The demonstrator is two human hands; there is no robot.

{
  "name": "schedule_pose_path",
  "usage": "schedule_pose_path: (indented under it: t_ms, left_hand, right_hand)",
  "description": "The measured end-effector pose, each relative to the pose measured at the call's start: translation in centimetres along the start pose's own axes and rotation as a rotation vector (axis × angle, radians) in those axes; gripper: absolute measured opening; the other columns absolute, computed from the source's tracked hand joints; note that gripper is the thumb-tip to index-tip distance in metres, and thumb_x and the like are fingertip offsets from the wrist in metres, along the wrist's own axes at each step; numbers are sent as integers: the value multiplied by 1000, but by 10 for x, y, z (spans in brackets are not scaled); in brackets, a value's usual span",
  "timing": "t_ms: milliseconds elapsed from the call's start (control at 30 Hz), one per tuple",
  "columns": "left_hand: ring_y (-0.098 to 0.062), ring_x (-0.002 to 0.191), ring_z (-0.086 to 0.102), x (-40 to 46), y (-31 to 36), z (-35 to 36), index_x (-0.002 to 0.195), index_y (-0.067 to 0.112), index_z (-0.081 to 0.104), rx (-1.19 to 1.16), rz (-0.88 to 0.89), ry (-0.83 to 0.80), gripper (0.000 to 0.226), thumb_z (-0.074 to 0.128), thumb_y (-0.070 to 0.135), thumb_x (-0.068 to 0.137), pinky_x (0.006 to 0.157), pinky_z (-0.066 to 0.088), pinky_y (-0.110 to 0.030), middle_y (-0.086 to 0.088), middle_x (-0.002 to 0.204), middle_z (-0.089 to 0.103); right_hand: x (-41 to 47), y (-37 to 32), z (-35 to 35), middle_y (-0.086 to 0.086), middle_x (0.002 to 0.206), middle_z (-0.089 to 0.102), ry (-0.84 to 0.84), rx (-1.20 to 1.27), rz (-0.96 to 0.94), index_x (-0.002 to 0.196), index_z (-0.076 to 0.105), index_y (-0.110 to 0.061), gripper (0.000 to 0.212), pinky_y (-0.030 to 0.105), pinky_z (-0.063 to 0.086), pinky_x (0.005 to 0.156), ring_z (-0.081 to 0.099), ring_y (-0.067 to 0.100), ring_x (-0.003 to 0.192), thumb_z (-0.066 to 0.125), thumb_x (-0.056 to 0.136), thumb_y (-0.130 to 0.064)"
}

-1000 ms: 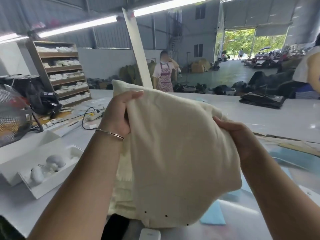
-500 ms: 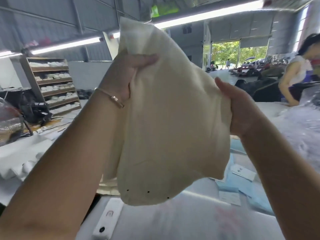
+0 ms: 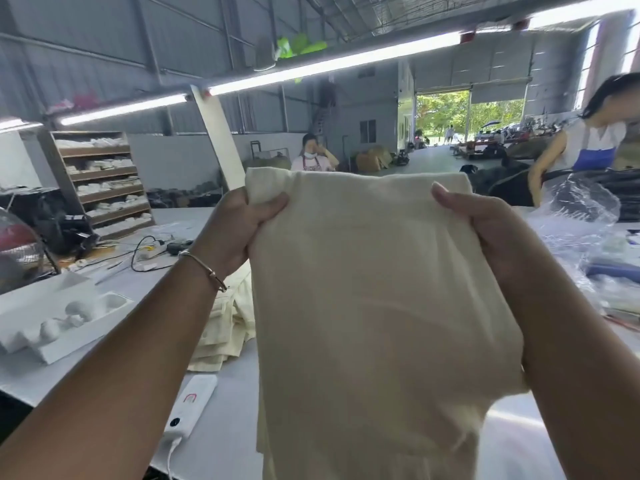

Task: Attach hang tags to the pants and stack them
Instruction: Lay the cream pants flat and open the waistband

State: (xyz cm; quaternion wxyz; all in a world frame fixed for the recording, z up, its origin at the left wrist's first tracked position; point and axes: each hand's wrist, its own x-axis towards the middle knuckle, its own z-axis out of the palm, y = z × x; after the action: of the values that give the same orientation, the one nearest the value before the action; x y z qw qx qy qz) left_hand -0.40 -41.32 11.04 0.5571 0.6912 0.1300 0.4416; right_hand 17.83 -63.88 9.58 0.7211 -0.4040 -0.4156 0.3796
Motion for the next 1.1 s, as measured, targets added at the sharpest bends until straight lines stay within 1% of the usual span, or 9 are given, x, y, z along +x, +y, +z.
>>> schedule_pose_path:
  t_ms: [167,267,367,467,533,667,800,933,1100]
  left_hand:
    - [-20,86,72,-1,-3,8,85,12,77,-62,-25,-80,11,68,5,84,69,57,-27,-6,95,76]
    - [-14,74,70,3,4,9,84,11,73,-23,-21,-17,2,73,10,83,65,55,-23,-2,84,75]
    - [-9,58,51,7,6,9,65,16,57,252,32,227,26,77,23,80,62,43,-21,3,65,60]
    - [-19,91,50,0,11,19,86,12,56,742,384,520,35,75,40,76,87,43,-31,-11,100,54]
    - [-20,106,46,-10,21,39,110,7,54,849,638,344,67,67,61,73,93,36,-31,-7,113,50]
    - [-13,95,55,-26,28,94,125,31,48,1052,340,-399,90,70,80,53,79,44,-31,9,106,60]
    - [-1,60,59,-17,22,120,56,30,67,850,169,-549,25,83,44,69,56,42,-15,15,57,61]
    - [-12,61,68,-12,22,148,63,21,75,494,-166,-708,15,80,28,75,56,51,-22,1,69,72]
    - [-23,79,74,-8,17,196,85,11,78,293,-379,-619,20,76,30,79,78,58,-37,-7,87,76]
  right_hand:
    - [-8,4,-7,13,91,72,253,-16,-101,108,69,-9,34,39,58,62,71,28,74,72,74,-15]
    - [-10,6,-9,11,93,72,329,-8,-217,107,70,-13,32,40,58,67,69,27,77,73,75,-11]
    - [-15,5,-5,8,92,71,265,-46,-278,105,72,-20,30,40,57,67,69,24,77,69,77,-7]
    - [-17,-2,1,5,94,73,233,-59,-307,106,72,-22,32,38,57,67,70,23,78,67,80,-5]
    - [-17,-8,3,7,97,72,231,-72,-311,111,70,-19,34,40,58,71,69,24,82,67,81,-4]
    - [-23,-16,-1,6,93,71,206,-143,-290,110,69,-18,32,37,57,69,68,23,79,64,82,-2]
    - [-37,-28,-30,5,91,69,207,-232,-245,106,70,-19,32,36,56,67,67,24,78,68,77,-6]
    - [-54,-40,-63,5,91,72,343,-487,-200,109,68,-12,42,31,55,62,68,22,75,78,68,-12]
    - [-69,-27,-95,3,104,64,912,-1394,-225,110,60,-17,38,32,42,74,58,23,93,75,78,-30]
